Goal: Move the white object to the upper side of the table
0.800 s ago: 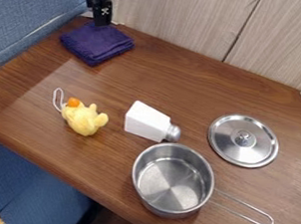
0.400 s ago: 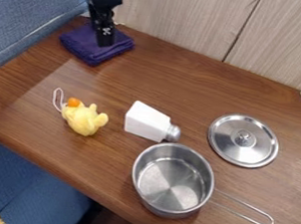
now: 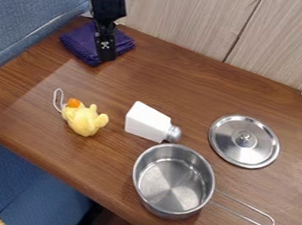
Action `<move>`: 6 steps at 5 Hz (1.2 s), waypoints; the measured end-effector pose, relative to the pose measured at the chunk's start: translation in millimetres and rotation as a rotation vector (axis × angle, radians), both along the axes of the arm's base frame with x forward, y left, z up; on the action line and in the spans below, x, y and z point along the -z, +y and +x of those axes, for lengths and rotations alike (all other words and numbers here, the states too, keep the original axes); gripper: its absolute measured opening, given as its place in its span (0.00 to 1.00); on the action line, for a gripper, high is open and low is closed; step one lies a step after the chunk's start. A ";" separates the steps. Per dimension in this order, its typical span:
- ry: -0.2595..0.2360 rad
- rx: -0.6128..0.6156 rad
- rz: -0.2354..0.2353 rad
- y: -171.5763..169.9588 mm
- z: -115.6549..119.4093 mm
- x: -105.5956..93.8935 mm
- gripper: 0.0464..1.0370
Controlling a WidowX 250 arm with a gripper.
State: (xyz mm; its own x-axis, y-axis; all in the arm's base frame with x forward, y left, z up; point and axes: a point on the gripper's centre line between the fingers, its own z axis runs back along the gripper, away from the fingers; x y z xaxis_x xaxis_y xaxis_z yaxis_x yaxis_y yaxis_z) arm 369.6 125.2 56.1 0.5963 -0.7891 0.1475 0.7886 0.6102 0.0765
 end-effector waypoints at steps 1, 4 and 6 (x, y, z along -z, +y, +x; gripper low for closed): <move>-0.015 0.118 -0.009 -29.4 -24.8 -11.7 0.96; 0.054 0.451 0.049 -102.2 -68.3 17.9 0.96; 0.116 0.461 0.143 -91.5 -57.6 63.1 0.96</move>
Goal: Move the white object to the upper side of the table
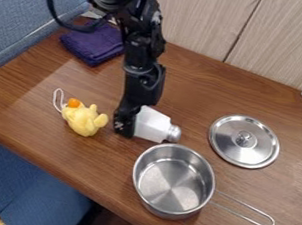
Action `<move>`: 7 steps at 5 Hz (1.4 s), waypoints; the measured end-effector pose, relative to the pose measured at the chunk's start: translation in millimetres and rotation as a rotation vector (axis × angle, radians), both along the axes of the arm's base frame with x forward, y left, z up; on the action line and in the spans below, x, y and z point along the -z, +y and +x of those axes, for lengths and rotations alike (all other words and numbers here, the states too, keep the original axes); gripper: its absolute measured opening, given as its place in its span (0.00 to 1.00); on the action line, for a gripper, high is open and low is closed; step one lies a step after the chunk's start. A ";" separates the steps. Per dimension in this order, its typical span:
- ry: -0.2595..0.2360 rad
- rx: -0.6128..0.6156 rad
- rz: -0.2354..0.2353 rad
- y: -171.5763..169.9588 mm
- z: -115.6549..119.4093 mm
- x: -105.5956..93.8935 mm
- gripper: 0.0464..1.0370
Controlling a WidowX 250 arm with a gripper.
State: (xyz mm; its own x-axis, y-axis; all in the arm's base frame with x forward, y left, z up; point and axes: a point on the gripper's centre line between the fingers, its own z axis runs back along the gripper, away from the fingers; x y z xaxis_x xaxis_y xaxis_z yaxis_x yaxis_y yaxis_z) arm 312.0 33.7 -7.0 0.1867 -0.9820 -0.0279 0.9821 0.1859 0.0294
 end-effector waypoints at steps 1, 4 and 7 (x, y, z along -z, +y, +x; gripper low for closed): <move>-0.028 0.022 0.004 0.2 6.0 1.1 0.91; -0.037 0.022 0.013 1.4 1.7 1.8 0.70; -0.133 -0.140 -0.043 31.2 39.4 -50.5 0.70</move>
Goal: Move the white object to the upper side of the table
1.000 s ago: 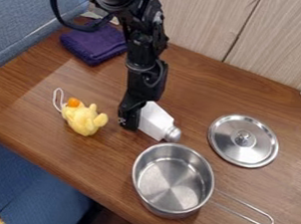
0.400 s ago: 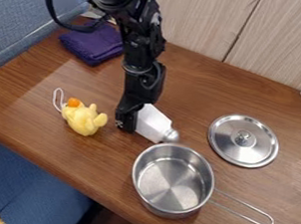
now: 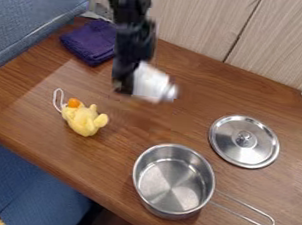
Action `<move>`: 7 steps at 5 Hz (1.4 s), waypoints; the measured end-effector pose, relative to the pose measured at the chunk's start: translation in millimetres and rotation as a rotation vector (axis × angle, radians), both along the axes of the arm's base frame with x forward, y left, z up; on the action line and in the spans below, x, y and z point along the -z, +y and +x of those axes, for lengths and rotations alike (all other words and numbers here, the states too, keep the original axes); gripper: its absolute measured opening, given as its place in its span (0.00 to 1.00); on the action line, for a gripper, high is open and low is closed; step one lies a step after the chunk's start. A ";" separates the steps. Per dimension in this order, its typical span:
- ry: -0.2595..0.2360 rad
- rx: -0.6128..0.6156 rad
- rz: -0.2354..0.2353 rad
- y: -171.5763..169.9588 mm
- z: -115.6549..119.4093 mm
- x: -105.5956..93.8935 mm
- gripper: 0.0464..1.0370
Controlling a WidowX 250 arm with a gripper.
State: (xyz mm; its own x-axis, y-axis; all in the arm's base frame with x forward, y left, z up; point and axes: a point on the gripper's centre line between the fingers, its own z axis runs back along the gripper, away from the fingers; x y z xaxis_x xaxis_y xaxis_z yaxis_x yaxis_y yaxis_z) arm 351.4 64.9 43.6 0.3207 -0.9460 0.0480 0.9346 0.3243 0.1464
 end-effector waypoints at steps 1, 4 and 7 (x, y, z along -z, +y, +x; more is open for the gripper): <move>0.018 -0.039 -0.018 1.0 26.1 -2.6 0.70; 0.059 -0.084 -0.013 -9.9 98.7 21.3 0.70; 0.061 -0.074 0.023 -13.7 106.4 45.3 0.74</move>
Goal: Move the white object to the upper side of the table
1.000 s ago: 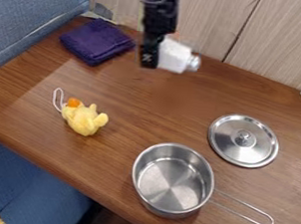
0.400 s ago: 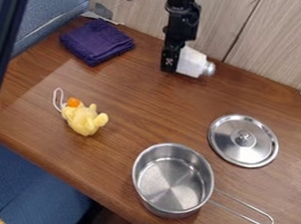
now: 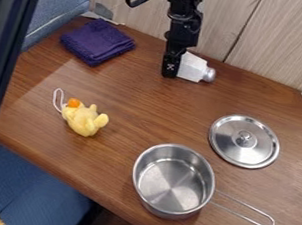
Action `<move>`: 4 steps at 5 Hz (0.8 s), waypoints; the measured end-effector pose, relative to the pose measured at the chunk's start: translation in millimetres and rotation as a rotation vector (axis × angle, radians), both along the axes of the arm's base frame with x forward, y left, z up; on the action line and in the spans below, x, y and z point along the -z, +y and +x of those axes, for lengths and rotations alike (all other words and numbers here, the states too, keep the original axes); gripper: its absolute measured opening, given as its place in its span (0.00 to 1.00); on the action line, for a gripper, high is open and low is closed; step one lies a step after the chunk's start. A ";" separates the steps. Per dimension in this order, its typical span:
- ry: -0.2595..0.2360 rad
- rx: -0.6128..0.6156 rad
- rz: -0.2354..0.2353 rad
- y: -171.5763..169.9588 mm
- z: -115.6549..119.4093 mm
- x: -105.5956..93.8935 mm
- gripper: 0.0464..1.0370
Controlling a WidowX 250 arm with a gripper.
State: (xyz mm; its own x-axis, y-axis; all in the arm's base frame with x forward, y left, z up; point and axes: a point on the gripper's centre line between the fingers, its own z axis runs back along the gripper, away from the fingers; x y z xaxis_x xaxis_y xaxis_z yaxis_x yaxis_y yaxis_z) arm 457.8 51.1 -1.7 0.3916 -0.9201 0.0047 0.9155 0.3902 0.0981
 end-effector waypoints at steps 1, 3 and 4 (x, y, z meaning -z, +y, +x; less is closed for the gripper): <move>-0.040 -0.059 -0.004 -0.4 -8.7 -0.2 0.96; -0.050 -0.062 -0.028 -4.4 -15.6 -4.5 0.96; -0.110 -0.088 -0.046 0.9 -11.9 -33.1 0.96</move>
State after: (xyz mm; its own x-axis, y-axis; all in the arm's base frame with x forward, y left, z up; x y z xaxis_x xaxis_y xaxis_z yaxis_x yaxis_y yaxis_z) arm 445.8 52.0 31.4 0.4656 -0.8801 0.0931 0.8622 0.4748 0.1765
